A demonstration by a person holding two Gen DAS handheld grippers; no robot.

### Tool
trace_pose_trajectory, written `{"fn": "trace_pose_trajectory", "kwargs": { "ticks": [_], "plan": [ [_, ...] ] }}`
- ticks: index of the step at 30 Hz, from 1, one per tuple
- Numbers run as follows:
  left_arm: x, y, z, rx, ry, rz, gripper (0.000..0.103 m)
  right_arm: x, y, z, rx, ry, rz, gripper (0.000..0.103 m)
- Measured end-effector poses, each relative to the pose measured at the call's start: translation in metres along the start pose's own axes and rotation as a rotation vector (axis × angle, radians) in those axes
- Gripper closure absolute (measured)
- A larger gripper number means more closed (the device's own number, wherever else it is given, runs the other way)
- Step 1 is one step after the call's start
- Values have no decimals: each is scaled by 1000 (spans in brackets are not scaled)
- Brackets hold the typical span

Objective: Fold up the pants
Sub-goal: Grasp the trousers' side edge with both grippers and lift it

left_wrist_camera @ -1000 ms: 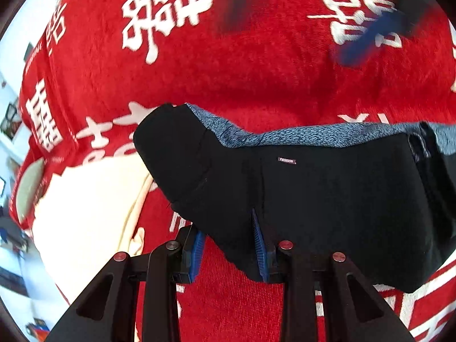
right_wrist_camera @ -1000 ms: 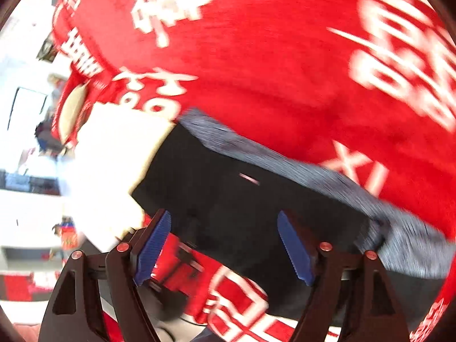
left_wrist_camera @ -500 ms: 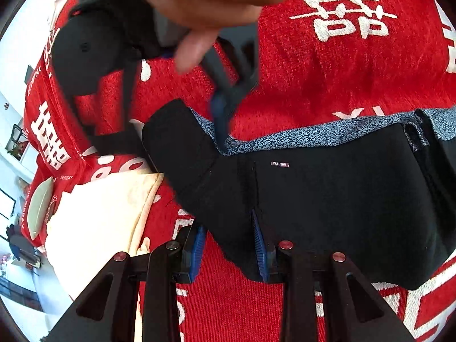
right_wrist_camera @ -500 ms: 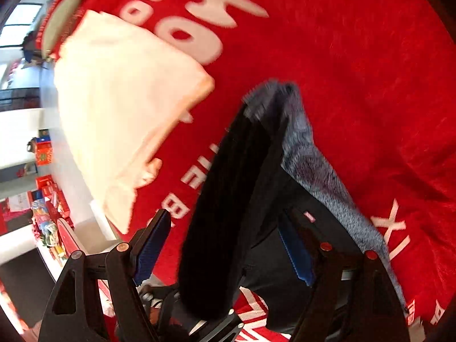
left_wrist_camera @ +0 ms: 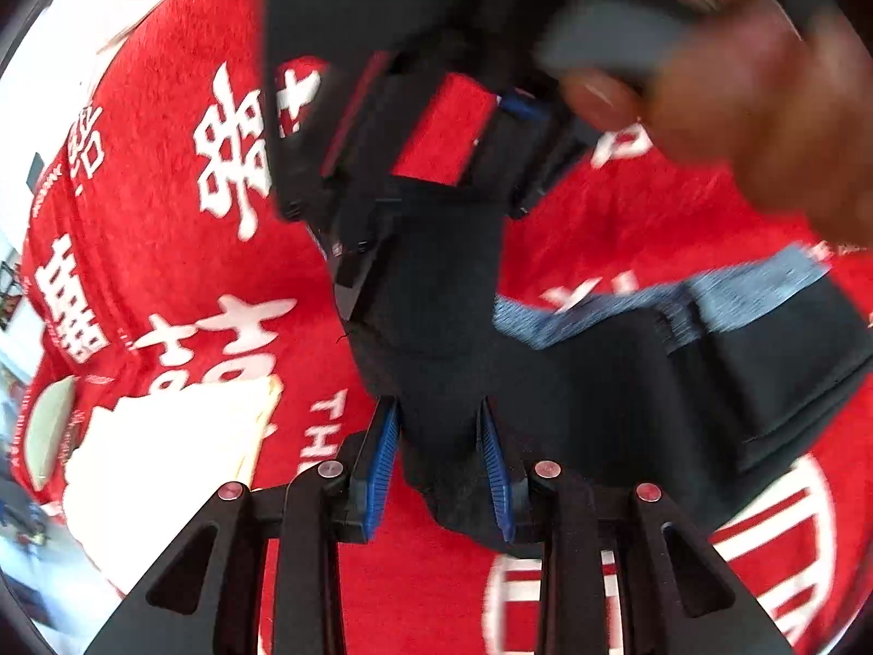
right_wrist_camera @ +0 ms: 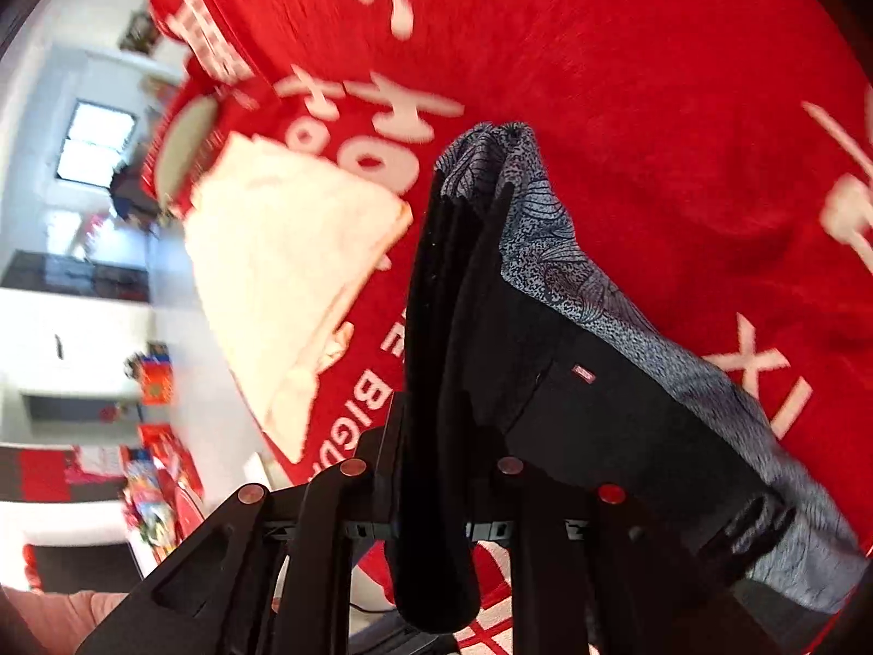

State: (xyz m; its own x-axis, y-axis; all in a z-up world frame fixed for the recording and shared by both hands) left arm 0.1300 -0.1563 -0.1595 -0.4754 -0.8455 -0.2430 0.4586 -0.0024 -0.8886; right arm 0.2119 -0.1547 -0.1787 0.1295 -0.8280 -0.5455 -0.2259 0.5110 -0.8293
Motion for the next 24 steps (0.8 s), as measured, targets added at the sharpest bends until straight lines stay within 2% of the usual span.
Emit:
{"fn": "trace_pose_trajectory", "kwargs": {
  "ticks": [5,8,11,19,24],
  "plan": [
    [40,-35,15,40,36,-107,71,19,-50,-42,143,27,80,87],
    [78,-56,23,42,66,-185,71,40,-80,-74,220,84,118,87],
    [117,-70,28,53,126,-227,71,65,-106,-112,291,148,140,87],
    [209,-82,27,36,281,-272,71,142,-147,-199,404,304,185,87],
    [255,-82,22,7,328,-270,71,178,-148,-229,435,362,220,87]
  ]
}}
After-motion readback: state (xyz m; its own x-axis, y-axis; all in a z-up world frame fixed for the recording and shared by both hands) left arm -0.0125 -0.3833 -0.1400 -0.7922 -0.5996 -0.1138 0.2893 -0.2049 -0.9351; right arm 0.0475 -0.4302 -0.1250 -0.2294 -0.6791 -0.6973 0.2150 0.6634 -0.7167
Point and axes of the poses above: each gripper's, at about its wrist camera, not at the fingertips, and y roughly the way its jaws point, x to its right, z to its top, the point moved 10 cm from there along y, roughly the way its jaws point, and after that the axes turned 15 degrees about -x, right-handed, at the moved point
